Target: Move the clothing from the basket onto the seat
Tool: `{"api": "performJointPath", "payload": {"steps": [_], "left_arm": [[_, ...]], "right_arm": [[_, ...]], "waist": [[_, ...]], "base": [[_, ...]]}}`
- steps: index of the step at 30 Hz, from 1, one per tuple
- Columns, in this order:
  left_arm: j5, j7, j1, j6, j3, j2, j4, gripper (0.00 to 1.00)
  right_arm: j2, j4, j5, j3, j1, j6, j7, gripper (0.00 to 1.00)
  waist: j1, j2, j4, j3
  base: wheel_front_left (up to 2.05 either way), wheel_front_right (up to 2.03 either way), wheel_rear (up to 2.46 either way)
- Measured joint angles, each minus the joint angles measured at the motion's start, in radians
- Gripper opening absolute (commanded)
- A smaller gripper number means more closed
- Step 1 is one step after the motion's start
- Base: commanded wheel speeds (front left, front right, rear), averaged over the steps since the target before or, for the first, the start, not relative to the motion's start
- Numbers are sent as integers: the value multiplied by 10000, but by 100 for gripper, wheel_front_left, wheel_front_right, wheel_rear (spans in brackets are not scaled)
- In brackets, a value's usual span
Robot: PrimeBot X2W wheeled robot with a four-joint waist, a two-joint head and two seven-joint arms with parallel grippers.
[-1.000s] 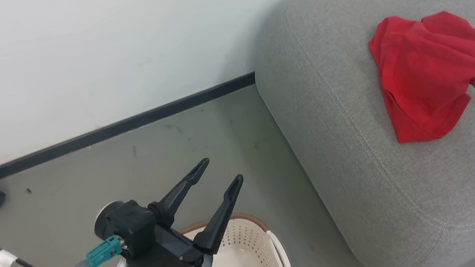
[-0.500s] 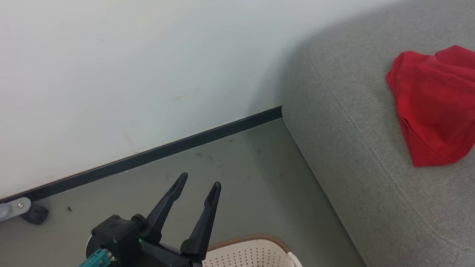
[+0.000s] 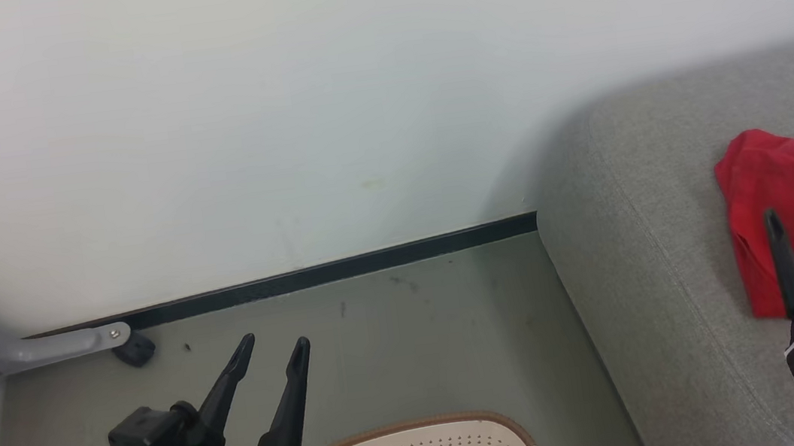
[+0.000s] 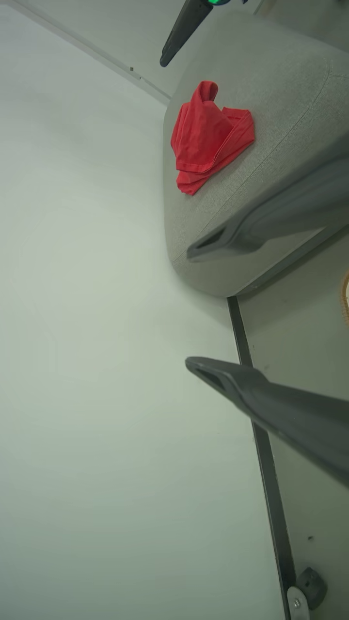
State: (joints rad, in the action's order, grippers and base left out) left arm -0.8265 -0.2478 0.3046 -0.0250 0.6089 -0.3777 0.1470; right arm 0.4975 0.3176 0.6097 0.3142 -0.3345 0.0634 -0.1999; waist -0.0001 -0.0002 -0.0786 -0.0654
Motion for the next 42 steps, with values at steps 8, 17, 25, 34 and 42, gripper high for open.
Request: {"api": "performJointPath", "payload": {"steps": [8, 17, 25, 34, 42], "left_arm": [[2, -19, -832, -437, -629, -67, -31, 100], [6, -21, -1390, -665, -1636, 86, -107, 100], [222, -19, -1981, -811, -2332, 445, 4, 100], [1051, -21, -2207, -817, -2702, 598, 86, 100], [1580, -21, -2359, -819, -2869, 717, 102, 100]], "right_arm": [[-431, -905, 25, 15, 1313, 134, -305, 100], [-754, -1392, -447, 219, 1762, 255, -412, 100], [-1333, -1475, -598, 201, 2340, 351, -487, 100], [-1791, -1536, -953, 96, 2410, 424, -493, 100], [-1887, -1586, -1174, -79, 2426, 426, -493, 100]], "waist": [[1, 0, 447, 266], [1, 2, 578, 308], [1, 2, 608, 377], [1, 2, 584, 397], [1, 2, 571, 385]], "base": [[0, 0, 0], [0, 0, 0], [0, 0, 0], [0, 0, 0], [0, 0, 0]]}}
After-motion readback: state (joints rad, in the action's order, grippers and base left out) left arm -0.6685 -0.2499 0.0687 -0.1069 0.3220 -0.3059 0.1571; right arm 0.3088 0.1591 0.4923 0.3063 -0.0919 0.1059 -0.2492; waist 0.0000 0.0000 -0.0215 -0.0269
